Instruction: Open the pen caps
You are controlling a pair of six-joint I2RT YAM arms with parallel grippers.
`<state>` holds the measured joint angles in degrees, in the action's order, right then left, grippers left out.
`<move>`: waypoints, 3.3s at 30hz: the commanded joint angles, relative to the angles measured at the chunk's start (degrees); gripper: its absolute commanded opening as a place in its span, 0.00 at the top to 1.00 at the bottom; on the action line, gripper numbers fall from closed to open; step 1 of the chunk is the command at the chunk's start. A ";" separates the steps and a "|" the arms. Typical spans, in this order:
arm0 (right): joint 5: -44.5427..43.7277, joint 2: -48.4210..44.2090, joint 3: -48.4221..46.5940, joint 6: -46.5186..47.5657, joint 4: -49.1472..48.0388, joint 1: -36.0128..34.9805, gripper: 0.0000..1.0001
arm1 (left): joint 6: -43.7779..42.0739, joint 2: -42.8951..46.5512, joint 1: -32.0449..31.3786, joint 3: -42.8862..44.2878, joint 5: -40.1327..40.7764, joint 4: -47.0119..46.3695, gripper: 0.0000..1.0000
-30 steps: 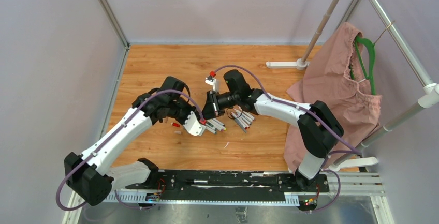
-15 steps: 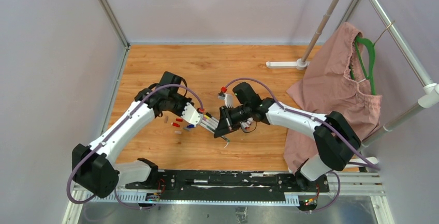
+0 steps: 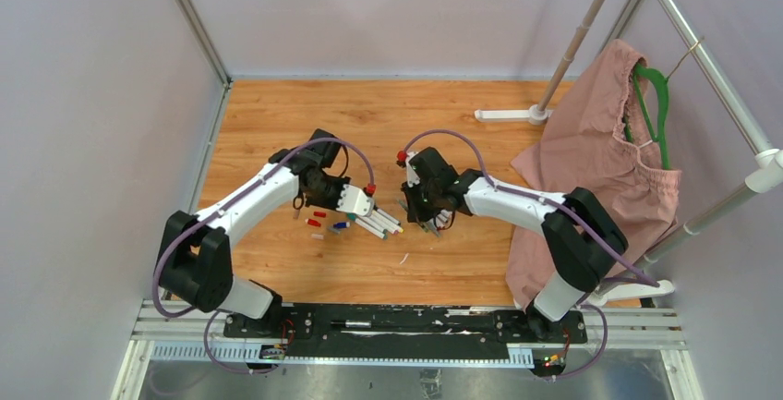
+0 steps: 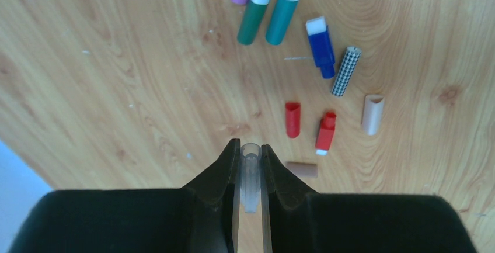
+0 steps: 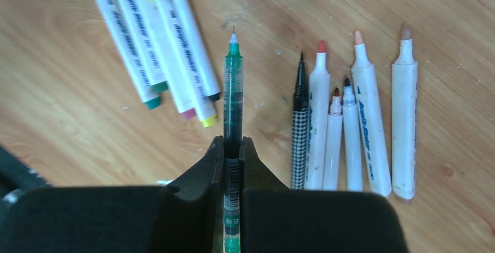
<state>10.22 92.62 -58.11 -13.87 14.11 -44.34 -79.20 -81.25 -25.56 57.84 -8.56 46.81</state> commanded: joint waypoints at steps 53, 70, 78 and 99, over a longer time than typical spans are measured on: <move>-0.62 12.68 -9.27 2.64 -4.40 -3.57 0.71 | 17.86 -0.98 19.39 15.51 -14.48 7.40 0.06; -1.86 18.24 -10.70 3.49 -3.59 -5.15 0.75 | 22.66 5.19 20.02 16.11 -11.75 7.40 0.00; -5.44 16.58 -9.15 4.43 -3.60 -6.20 1.00 | 20.84 7.36 19.98 16.08 -14.10 7.29 0.00; 31.42 2.72 -18.38 -6.02 3.87 -3.70 1.00 | -8.37 26.03 4.53 2.10 -22.29 7.26 0.02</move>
<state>28.47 95.39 -74.76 -14.66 14.68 -48.34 -82.56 -56.12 -15.66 60.99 -31.68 53.89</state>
